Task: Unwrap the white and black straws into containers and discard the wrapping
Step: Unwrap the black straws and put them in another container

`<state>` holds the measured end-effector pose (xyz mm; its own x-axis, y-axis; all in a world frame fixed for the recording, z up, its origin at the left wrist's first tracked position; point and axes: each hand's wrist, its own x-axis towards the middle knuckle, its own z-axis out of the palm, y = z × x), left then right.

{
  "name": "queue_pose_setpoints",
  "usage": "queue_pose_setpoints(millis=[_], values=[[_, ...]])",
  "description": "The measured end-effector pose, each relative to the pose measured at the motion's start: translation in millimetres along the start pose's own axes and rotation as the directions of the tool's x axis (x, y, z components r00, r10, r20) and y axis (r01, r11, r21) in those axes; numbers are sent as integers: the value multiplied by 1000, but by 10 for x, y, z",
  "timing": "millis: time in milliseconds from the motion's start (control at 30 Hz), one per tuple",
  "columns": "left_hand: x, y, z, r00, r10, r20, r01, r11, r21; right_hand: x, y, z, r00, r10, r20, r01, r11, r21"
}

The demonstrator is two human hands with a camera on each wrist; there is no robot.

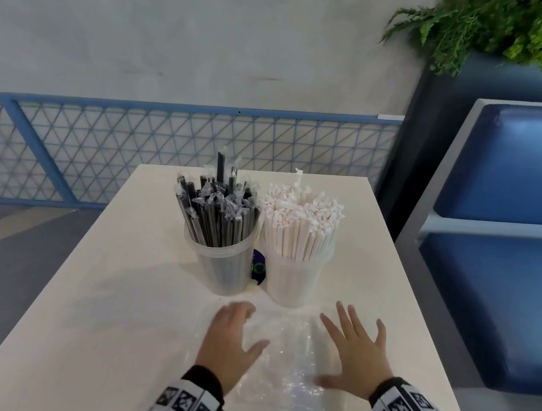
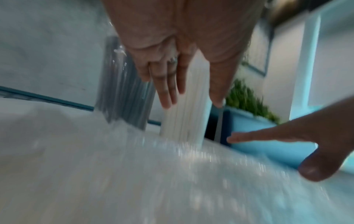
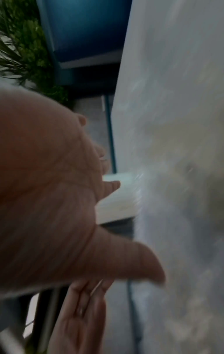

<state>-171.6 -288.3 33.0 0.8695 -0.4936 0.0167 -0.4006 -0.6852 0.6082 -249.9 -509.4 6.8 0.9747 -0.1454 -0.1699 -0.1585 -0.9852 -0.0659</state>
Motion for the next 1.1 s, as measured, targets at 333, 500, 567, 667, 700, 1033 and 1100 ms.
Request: queue_pose_setpoints(millis=[333,500,567,667,700,1033,1100], values=[[863,-505,-1229,964,-165,-207,74,920,-386,534,-1292,-942,919,15,-393,284,666,690],[1355,-829,-1488,986,-40,165,90,948,-305,928,-1586,-1001,936,121,-332,175,657,733],[1473,-836,-1546,967,-5,253,73,963,-261,1043,-1656,-1022,929,179,-323,144,628,764],[1590,-770,-1577,947,53,317,37,962,-271,1190,-1689,-1075,926,241,-292,106,575,811],[1626,-752,-1576,950,104,295,0,943,-333,1227,-1685,-1100,925,241,-293,120,547,828],[1701,-656,-1424,961,257,106,-142,781,-608,1620,-1668,-1156,859,213,-466,348,426,835],[1671,-539,-1467,976,216,-10,-177,774,-608,1639,-1664,-1254,805,227,-549,410,456,790]])
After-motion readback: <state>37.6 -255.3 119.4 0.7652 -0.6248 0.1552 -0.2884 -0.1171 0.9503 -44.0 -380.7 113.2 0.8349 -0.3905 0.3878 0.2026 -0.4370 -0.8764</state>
